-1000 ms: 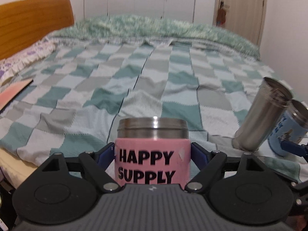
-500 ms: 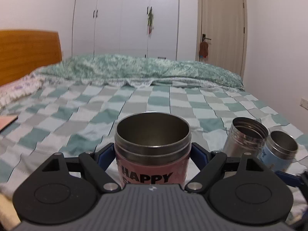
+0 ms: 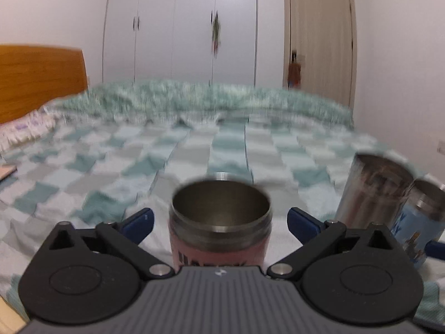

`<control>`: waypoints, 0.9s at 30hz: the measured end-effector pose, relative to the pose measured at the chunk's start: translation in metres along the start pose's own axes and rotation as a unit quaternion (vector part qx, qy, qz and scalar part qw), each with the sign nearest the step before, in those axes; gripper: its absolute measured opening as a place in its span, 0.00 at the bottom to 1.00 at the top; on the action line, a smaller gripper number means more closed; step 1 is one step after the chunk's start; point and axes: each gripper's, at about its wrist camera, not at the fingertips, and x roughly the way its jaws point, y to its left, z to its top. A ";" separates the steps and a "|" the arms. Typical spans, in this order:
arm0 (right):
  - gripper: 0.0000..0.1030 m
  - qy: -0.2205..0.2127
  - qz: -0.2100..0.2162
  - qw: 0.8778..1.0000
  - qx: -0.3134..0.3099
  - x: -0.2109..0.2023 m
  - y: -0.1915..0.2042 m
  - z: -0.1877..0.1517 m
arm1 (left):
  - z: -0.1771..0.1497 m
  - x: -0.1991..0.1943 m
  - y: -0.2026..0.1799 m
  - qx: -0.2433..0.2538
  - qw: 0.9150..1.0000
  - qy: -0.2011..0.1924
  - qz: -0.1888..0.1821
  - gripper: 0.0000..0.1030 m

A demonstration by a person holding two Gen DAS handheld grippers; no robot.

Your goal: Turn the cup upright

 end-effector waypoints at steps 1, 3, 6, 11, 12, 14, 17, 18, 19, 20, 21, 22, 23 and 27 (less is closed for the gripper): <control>0.99 -0.004 0.000 1.000 -0.002 -0.002 0.000 0.000 | 0.002 -0.007 0.001 0.000 1.000 -0.008 -0.001 1.00; 1.00 -0.012 -0.001 1.000 -0.006 -0.007 0.001 -0.001 | 0.010 -0.023 -0.001 -0.003 1.000 -0.021 0.000 1.00; 1.00 -0.026 -0.006 1.000 -0.009 -0.017 0.001 0.000 | 0.022 -0.057 -0.006 -0.005 0.999 -0.043 -0.013 1.00; 1.00 -0.045 -0.019 0.999 -0.006 -0.041 -0.002 0.001 | 0.026 -0.120 -0.025 0.008 0.996 -0.063 -0.061 1.00; 1.00 -0.048 -0.023 0.999 -0.006 -0.047 -0.002 0.001 | 0.024 -0.127 -0.029 0.010 0.996 -0.055 -0.069 1.00; 1.00 -0.053 -0.031 0.998 -0.004 -0.061 -0.003 0.000 | 0.016 -0.139 -0.037 0.008 0.995 -0.036 -0.090 1.00; 1.00 -0.054 -0.042 0.998 0.001 -0.080 -0.005 -0.005 | -0.002 -0.151 -0.048 -0.008 0.994 -0.006 -0.113 1.00; 1.00 -0.053 -0.047 0.997 0.001 -0.086 -0.005 -0.007 | -0.009 -0.153 -0.051 -0.009 0.993 -0.003 -0.116 1.00; 1.00 -0.052 -0.052 0.997 0.000 -0.092 -0.005 -0.010 | -0.017 -0.155 -0.053 -0.007 0.994 0.000 -0.113 1.00; 1.00 -0.051 -0.056 0.997 -0.001 -0.098 -0.005 -0.013 | -0.025 -0.154 -0.057 -0.005 0.995 0.004 -0.102 1.00; 1.00 -0.050 -0.060 0.997 -0.001 -0.104 -0.005 -0.016 | -0.033 -0.151 -0.058 -0.005 0.996 0.010 -0.088 1.00; 1.00 -0.050 -0.065 0.997 -0.002 -0.109 -0.005 -0.019 | -0.041 -0.150 -0.059 -0.006 0.997 0.012 -0.076 1.00; 1.00 -0.050 -0.070 0.996 -0.002 -0.114 -0.005 -0.022 | -0.050 -0.149 -0.059 -0.006 0.998 0.009 -0.062 1.00; 1.00 -0.056 -0.087 0.995 0.000 -0.127 -0.005 -0.030 | -0.075 -0.155 -0.063 0.021 0.999 -0.048 -0.005 1.00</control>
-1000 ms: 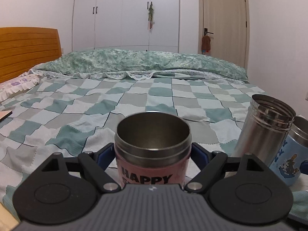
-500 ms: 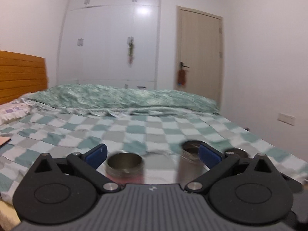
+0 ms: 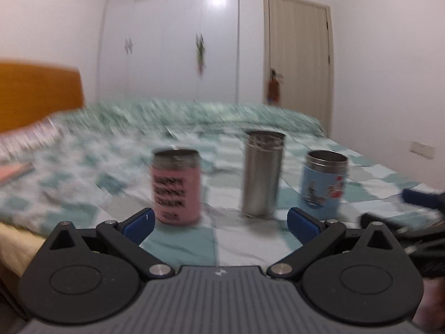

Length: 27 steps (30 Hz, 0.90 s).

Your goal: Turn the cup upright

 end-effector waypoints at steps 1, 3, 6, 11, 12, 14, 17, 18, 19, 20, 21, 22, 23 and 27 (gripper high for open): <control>1.00 -0.003 -0.004 1.000 0.001 -0.002 -0.001 -0.001 | -0.004 -0.002 -0.003 0.013 1.000 -0.014 0.012 1.00; 1.00 -0.009 -0.010 1.000 0.004 -0.004 -0.002 -0.001 | -0.011 -0.003 -0.007 0.031 0.999 -0.038 0.023 1.00; 1.00 -0.013 -0.017 1.000 0.002 -0.004 -0.002 -0.003 | -0.017 -0.003 -0.011 0.037 0.998 -0.047 0.026 1.00; 1.00 -0.020 -0.029 0.999 -0.004 -0.006 -0.002 -0.006 | -0.017 -0.003 -0.010 0.031 0.998 -0.059 0.023 1.00; 1.00 -0.020 -0.031 0.999 -0.003 -0.006 -0.002 -0.007 | -0.019 -0.004 -0.012 0.035 0.997 -0.062 0.023 1.00; 1.00 -0.022 -0.036 0.999 -0.002 -0.006 -0.003 -0.007 | -0.021 -0.006 -0.015 0.043 0.997 -0.067 0.023 1.00; 1.00 -0.029 -0.043 0.999 -0.005 -0.008 -0.001 -0.009 | -0.022 -0.009 -0.017 0.049 0.996 -0.074 0.021 1.00; 1.00 -0.031 -0.044 0.999 -0.007 -0.008 -0.002 -0.009 | -0.022 -0.008 -0.017 0.049 0.996 -0.074 0.021 1.00; 1.00 -0.033 -0.046 0.998 -0.010 -0.008 -0.001 -0.009 | -0.022 -0.008 -0.017 0.047 0.996 -0.074 0.021 1.00; 1.00 -0.034 -0.047 0.998 -0.014 -0.008 0.000 -0.009 | -0.022 -0.008 -0.016 0.046 0.996 -0.074 0.020 1.00; 1.00 -0.034 -0.048 0.998 -0.016 -0.008 0.001 -0.009 | -0.022 -0.007 -0.015 0.043 0.996 -0.073 0.020 1.00; 1.00 -0.035 -0.048 0.998 -0.018 -0.007 0.001 -0.010 | -0.022 -0.007 -0.015 0.041 0.996 -0.073 0.020 1.00; 1.00 -0.035 -0.048 0.998 -0.020 -0.007 0.002 -0.010 | -0.023 -0.008 -0.014 0.040 0.996 -0.073 0.020 1.00; 1.00 -0.036 -0.048 0.998 -0.022 -0.007 0.002 -0.010 | -0.023 -0.009 -0.012 0.037 0.996 -0.074 0.019 1.00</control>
